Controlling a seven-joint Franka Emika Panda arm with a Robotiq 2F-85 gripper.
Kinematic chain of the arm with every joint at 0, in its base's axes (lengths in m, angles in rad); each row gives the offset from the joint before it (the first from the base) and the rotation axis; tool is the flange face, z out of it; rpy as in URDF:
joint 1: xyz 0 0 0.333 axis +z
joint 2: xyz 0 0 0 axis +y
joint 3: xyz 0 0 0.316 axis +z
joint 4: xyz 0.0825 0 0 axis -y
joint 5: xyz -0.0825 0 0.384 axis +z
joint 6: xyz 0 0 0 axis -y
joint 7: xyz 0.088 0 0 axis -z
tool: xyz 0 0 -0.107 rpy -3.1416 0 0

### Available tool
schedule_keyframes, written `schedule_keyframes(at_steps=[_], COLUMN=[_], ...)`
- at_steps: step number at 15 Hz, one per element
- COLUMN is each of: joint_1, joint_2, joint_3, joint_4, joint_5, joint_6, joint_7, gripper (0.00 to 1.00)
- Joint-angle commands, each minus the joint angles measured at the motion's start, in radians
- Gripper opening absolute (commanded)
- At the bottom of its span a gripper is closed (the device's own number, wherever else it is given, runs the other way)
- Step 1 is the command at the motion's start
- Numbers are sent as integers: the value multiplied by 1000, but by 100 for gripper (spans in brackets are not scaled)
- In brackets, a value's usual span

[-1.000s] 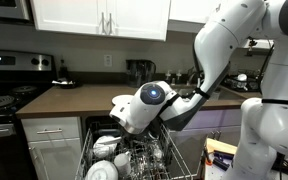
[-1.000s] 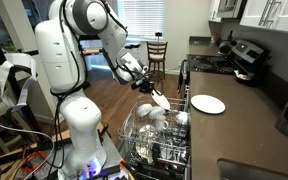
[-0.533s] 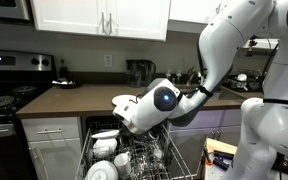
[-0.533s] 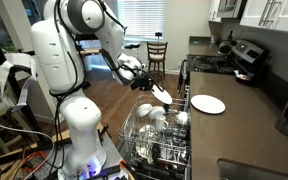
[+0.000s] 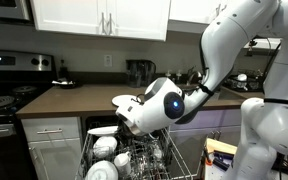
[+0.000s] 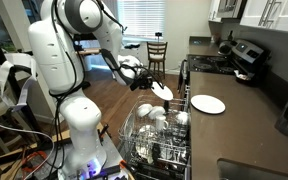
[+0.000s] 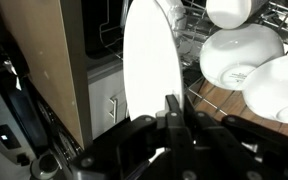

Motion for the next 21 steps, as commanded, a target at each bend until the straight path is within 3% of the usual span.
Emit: schedule_keyframes(at_steps=[1,3,4,8,9,14,21], joint_1=[13,7,7,6,6,13,53], joint_2=[-56,-10,-9,3,3,-20,-16], joint_3=[20,7,8,7,7,34,47], joint_4=[-35,-15,-19,-20,-20,-19,-3], joint_5=[-76,-30,-27,-26,-26,-139,-228], joint_6=[-58,-21,-20,-19,-19,-118,-225], joint_7=[96,46,47,47,47,180,257], gripper=[2,2,7,7,2,2,2])
